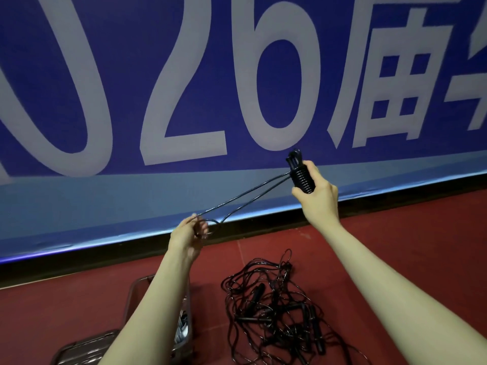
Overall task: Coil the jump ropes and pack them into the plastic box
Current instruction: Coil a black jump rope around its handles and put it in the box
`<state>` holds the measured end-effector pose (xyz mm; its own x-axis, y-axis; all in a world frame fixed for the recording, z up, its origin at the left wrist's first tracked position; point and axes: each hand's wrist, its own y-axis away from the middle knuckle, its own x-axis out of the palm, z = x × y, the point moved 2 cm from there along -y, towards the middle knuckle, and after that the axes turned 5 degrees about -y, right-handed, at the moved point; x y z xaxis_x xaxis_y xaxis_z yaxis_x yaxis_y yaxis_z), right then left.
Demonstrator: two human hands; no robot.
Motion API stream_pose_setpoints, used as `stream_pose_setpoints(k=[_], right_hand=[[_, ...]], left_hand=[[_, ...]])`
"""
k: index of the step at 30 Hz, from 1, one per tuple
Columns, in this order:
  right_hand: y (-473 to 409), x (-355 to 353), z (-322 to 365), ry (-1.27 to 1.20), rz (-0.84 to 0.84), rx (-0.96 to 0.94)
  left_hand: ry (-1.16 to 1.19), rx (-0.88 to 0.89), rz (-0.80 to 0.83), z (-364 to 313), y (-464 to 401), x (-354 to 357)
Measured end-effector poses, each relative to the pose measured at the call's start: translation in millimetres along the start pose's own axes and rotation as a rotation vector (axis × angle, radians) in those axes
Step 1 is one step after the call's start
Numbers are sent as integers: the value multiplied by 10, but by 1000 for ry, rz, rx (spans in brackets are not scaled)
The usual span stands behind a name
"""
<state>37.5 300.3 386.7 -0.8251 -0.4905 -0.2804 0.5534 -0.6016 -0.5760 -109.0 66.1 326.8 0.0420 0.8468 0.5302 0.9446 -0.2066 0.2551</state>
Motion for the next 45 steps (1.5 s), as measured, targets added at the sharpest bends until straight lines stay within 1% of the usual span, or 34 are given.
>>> stream_pose_setpoints(k=[1, 2, 3, 5, 6, 8, 9, 10, 11, 12, 14, 17, 18, 19, 22, 24, 26, 27, 29, 31, 32, 35, 36, 37, 38, 40, 43, 45], right_hand=[[-15, 3, -50, -4, -9, 36], [-27, 0, -107, -9, -17, 77], [-34, -3, -169, -14, -23, 120], [-30, -35, -279, -22, -41, 188], [-11, -39, -332, -22, -43, 213], [30, -46, -410, 4, -36, 248], [44, -48, -438, 23, -32, 259], [49, -53, -452, 36, -31, 259], [46, -57, -466, 47, -32, 262], [46, -58, -478, 54, -31, 268], [38, -46, -531, 66, -20, 287], [59, -34, -671, 70, -31, 355], [71, -48, -734, 71, -48, 386], [87, -69, -797, 74, -64, 416], [151, -120, -925, 87, -55, 467], [176, -133, -944, 80, -50, 487], [173, -100, -937, 77, -34, 485], [182, -83, -931, 78, -17, 480], [203, -52, -949, 93, 13, 468], [232, -41, -986, 122, 31, 471], [236, -32, -1002, 130, 37, 471], [227, -44, -1028, 137, 33, 469], [218, -71, -1046, 134, 15, 471], [208, -107, -1065, 133, -4, 472], [203, -149, -1096, 140, -13, 465], [215, -216, -1146, 170, 40, 436], [238, -245, -1096, 131, 208, 380], [240, -216, -1003, 66, 333, 383]], left_hand=[[57, 5, 43, -54, 30, 34], [19, 26, 93, -110, 86, 68], [-91, 62, 134, -145, 122, 82], [-462, 161, 156, -173, 202, 85], [-659, 229, 135, -182, 227, 66], [-977, 445, 45, -210, 232, 33], [-1050, 541, 10, -223, 241, 19], [-1067, 594, -14, -233, 249, -5], [-1038, 591, -29, -238, 249, -38], [-970, 534, -48, -241, 236, -81], [-768, 349, -64, -247, 209, -143], [-411, 74, 26, -262, 175, -155], [-377, 8, 79, -270, 182, -164], [-414, -43, 146, -273, 198, -179], [-687, -144, 329, -248, 212, -325], [-779, -169, 401, -205, 220, -401], [-729, -171, 407, -151, 210, -432], [-663, -181, 398, -124, 222, -426], [-466, -236, 329, -62, 208, -416], [-205, -294, 243, -32, 179, -383], [-81, -291, 210, -40, 152, -350], [265, -196, 178, -131, 77, -273], [338, -141, 155, -178, 45, -277], [361, -84, 127, -230, 22, -293], [326, -36, 90, -272, 3, -326], [140, -1, 26, -289, -21, -399], [-120, -77, 26, -123, -28, -440], [-311, -133, 47, 23, -3, -411]])
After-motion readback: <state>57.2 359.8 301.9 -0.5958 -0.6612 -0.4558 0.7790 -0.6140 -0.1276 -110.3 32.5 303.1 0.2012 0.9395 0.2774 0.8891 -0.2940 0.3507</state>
